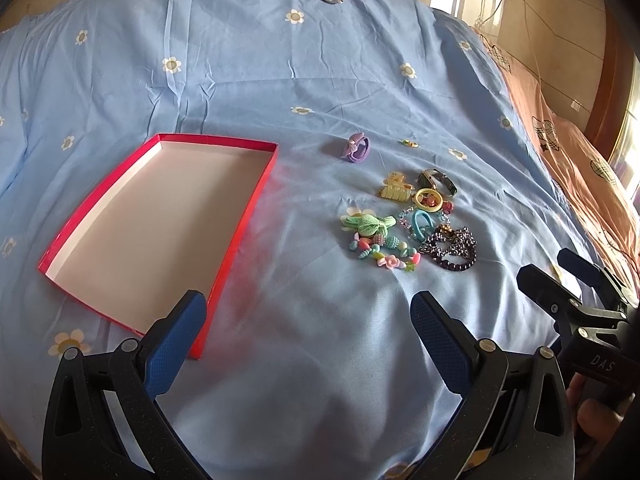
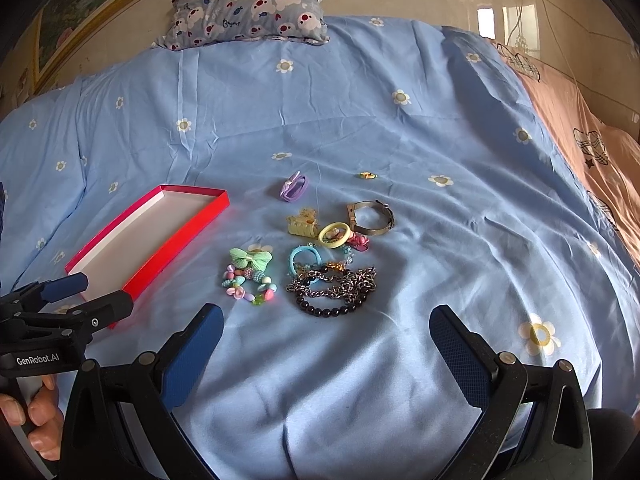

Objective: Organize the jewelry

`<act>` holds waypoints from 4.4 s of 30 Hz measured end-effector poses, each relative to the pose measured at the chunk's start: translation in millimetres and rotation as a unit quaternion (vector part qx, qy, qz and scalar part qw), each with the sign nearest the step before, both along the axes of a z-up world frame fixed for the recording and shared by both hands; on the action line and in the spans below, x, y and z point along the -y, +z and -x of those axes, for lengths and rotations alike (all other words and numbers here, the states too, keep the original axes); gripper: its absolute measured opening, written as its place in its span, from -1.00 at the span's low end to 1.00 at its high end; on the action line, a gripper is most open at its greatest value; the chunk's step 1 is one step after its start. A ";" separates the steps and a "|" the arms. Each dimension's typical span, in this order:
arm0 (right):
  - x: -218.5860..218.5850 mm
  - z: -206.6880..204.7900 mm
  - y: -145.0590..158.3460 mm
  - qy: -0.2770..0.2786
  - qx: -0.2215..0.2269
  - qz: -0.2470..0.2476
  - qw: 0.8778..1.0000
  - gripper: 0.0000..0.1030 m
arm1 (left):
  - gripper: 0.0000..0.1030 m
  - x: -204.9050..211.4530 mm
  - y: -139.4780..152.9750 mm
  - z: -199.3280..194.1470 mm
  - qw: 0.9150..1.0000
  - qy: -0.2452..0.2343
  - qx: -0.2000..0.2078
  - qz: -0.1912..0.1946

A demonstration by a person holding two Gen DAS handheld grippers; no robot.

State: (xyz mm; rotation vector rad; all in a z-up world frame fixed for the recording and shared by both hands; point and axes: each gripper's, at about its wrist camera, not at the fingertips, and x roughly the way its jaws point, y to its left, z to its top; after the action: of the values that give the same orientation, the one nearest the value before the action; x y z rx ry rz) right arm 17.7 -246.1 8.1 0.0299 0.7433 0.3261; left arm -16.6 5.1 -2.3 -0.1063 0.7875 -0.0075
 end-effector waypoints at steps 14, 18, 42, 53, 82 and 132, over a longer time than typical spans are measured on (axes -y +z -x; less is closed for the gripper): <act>11.1 -23.0 -6.6 -0.010 -0.020 -0.019 1.000 0.98 | 0.94 -4.0 -13.0 -34.4 0.999 -0.018 -0.038 0.022; 10.2 -31.9 -7.7 -0.007 -0.028 -0.021 0.999 0.90 | 0.85 -0.8 -14.5 -45.2 0.998 -0.027 -0.045 0.023; -13.3 -101.6 -59.5 0.038 -0.144 -0.018 0.989 -0.17 | 0.53 23.2 -42.7 -141.0 0.989 -0.107 -0.099 0.038; -19.8 -111.5 -74.5 0.041 -0.143 0.014 0.989 -0.59 | -0.27 22.1 -59.7 -163.2 0.981 -0.133 -0.119 0.076; -29.3 -90.8 13.6 0.045 -0.033 -0.034 0.998 -0.92 | -0.80 -38.3 10.6 -106.1 0.989 -0.097 -0.032 0.105; -285.5 -163.8 -0.3 0.246 -0.074 -0.088 0.962 -0.92 | -0.80 -223.6 -37.3 -150.3 0.991 0.080 -0.080 0.069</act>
State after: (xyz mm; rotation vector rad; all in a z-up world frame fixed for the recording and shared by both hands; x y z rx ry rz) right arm 181.5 39.4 7.8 0.0380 0.8638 0.8726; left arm 133.6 228.7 -39.5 -0.3037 0.9361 0.1001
